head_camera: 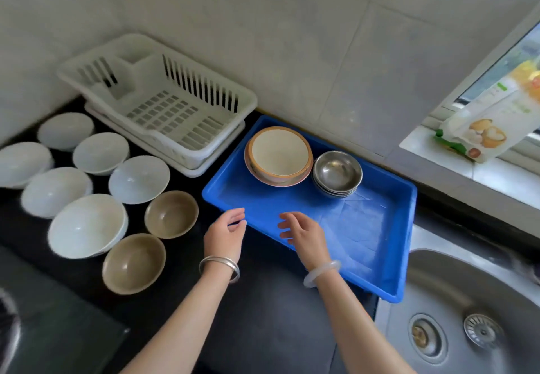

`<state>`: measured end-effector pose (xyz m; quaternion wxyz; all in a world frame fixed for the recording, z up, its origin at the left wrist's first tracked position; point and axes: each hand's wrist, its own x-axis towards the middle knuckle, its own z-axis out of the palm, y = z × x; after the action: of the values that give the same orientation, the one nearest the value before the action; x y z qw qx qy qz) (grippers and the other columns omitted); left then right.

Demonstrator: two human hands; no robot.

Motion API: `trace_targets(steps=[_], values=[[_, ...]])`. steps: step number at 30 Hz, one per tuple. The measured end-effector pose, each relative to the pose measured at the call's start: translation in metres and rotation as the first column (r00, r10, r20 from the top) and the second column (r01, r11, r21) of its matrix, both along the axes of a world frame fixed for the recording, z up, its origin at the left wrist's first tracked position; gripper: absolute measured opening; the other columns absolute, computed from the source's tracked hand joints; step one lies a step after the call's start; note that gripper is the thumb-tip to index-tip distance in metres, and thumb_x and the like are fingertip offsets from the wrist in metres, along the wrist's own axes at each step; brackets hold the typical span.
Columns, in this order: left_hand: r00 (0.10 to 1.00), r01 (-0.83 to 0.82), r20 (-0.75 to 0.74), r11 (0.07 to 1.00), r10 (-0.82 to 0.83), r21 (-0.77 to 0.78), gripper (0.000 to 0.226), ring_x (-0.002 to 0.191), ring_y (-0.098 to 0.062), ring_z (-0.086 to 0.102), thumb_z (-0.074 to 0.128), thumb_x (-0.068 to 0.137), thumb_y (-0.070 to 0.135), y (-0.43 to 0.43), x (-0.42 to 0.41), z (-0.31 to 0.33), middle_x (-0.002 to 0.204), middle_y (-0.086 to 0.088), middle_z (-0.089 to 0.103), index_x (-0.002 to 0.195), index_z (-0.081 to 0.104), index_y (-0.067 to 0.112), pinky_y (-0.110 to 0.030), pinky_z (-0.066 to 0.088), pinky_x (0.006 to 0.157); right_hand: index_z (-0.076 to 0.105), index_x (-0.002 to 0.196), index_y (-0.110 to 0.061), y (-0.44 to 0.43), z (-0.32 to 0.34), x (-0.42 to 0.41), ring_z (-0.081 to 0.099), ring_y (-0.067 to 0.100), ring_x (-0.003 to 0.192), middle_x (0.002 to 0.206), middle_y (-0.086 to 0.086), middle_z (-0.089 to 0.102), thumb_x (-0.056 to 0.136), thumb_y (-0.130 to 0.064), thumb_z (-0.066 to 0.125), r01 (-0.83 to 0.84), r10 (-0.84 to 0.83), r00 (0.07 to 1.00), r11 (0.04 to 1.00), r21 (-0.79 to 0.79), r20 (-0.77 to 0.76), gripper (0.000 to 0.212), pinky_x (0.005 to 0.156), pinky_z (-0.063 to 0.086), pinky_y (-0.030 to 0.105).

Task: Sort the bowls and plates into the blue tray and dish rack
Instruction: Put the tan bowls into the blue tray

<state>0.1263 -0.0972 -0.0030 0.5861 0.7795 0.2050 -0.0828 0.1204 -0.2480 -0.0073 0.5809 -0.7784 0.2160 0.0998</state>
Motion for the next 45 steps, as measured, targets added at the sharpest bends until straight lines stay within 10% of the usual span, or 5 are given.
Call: trace_targets(steps=[8, 14, 26, 45], values=[[0.958, -0.282, 0.012, 0.929, 0.287, 0.240, 0.025, 0.088, -0.021, 0.058, 0.058, 0.085, 0.005, 0.107, -0.063, -0.024, 0.108, -0.007, 0.066, 0.107, 0.065, 0.015, -0.031, 0.046, 0.081, 0.057, 0.123, -0.023, 0.115, -0.038, 0.006, 0.062, 0.005, 0.079, 0.099, -0.007, 0.064, 0.096, -0.031, 0.042, -0.367, 0.359, 0.916, 0.930, -0.016, -0.177, 0.031, 0.075, 0.051, 0.025], [0.893, -0.434, 0.083, 0.796, 0.442, 0.422, 0.041, 0.109, -0.036, 0.053, 0.069, 0.070, -0.006, 0.154, -0.083, -0.043, 0.110, -0.020, 0.061, 0.109, 0.066, 0.008, -0.046, 0.039, 0.096, 0.045, 0.136, -0.020, 0.165, -0.053, 0.043, 0.065, 0.016, 0.088, 0.103, 0.002, 0.063, 0.094, -0.027, 0.051, -0.326, 0.303, 0.915, 0.944, -0.049, -0.268, 0.043, 0.081, 0.056, 0.035], [0.788, -0.608, -0.124, 0.794, 0.603, -0.002, 0.043, 0.099, -0.024, 0.063, 0.053, 0.084, -0.002, 0.178, -0.084, -0.065, 0.122, -0.009, 0.064, 0.124, 0.056, 0.014, -0.030, 0.045, 0.093, 0.064, 0.112, -0.006, 0.171, -0.041, 0.056, 0.067, 0.005, 0.063, 0.102, 0.011, 0.070, 0.089, -0.004, 0.052, -0.156, 0.149, 0.963, 0.988, -0.013, -0.226, 0.027, 0.047, 0.050, 0.010], [0.693, -0.715, -0.252, 0.601, 0.675, -0.357, 0.032, 0.112, -0.031, 0.056, 0.045, 0.095, 0.017, 0.189, -0.076, -0.072, 0.126, -0.017, 0.057, 0.124, 0.055, 0.006, -0.039, 0.047, 0.095, 0.065, 0.104, -0.015, 0.211, -0.009, 0.003, 0.071, 0.018, 0.076, 0.091, 0.004, 0.068, 0.089, -0.013, 0.056, -0.500, 0.450, 0.860, 0.838, -0.219, -0.243, 0.018, 0.079, 0.059, 0.034]])
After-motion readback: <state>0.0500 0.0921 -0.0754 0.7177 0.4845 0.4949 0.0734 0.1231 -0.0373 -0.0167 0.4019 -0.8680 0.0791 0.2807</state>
